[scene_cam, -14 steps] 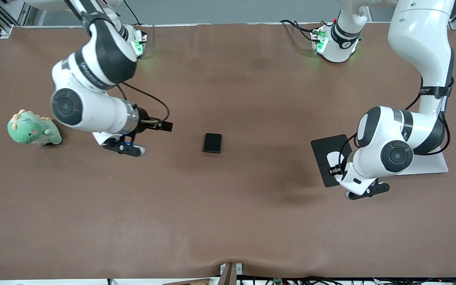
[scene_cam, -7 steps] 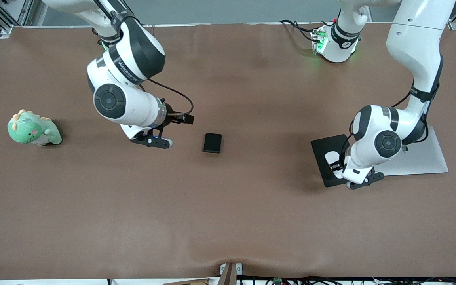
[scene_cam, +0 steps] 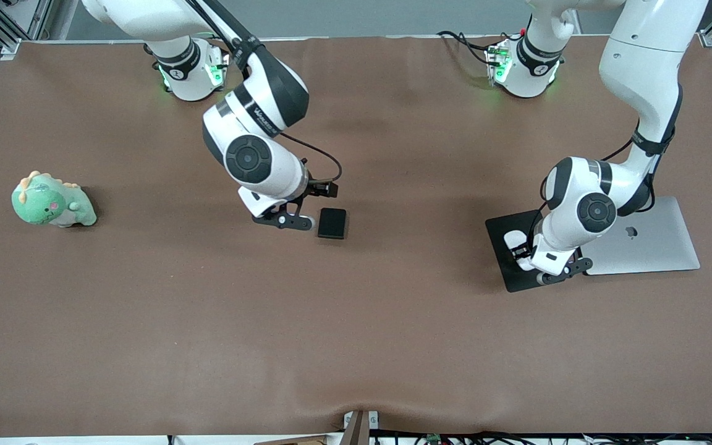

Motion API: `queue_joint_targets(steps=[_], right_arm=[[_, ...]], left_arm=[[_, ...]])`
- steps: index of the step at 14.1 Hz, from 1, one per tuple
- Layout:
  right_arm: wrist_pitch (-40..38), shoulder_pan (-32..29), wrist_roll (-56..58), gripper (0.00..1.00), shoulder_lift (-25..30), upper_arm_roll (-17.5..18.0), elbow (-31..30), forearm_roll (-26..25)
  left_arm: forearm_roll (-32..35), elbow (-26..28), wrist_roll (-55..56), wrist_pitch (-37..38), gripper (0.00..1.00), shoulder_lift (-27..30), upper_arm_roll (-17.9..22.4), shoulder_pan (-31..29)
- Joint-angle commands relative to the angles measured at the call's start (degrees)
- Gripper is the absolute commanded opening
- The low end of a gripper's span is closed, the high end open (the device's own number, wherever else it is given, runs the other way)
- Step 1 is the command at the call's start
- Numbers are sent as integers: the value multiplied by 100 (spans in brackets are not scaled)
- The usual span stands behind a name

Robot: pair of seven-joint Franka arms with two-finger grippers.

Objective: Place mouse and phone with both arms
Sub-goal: 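Lower the mouse onto the pad while the right gripper descends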

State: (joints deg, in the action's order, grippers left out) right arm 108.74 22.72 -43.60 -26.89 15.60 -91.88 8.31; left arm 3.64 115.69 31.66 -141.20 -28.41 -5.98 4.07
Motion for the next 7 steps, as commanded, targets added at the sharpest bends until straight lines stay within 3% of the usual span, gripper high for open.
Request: queue_joint_targets(steps=[1, 7], right_arm=[[331, 127, -87, 100, -140, -14, -84, -338], [1104, 215, -87, 100, -579, -14, -111, -690]], left_arm=[[66, 120, -89, -171, 0, 47, -52, -117], [163, 103, -511, -180, 0, -59, -44, -170]])
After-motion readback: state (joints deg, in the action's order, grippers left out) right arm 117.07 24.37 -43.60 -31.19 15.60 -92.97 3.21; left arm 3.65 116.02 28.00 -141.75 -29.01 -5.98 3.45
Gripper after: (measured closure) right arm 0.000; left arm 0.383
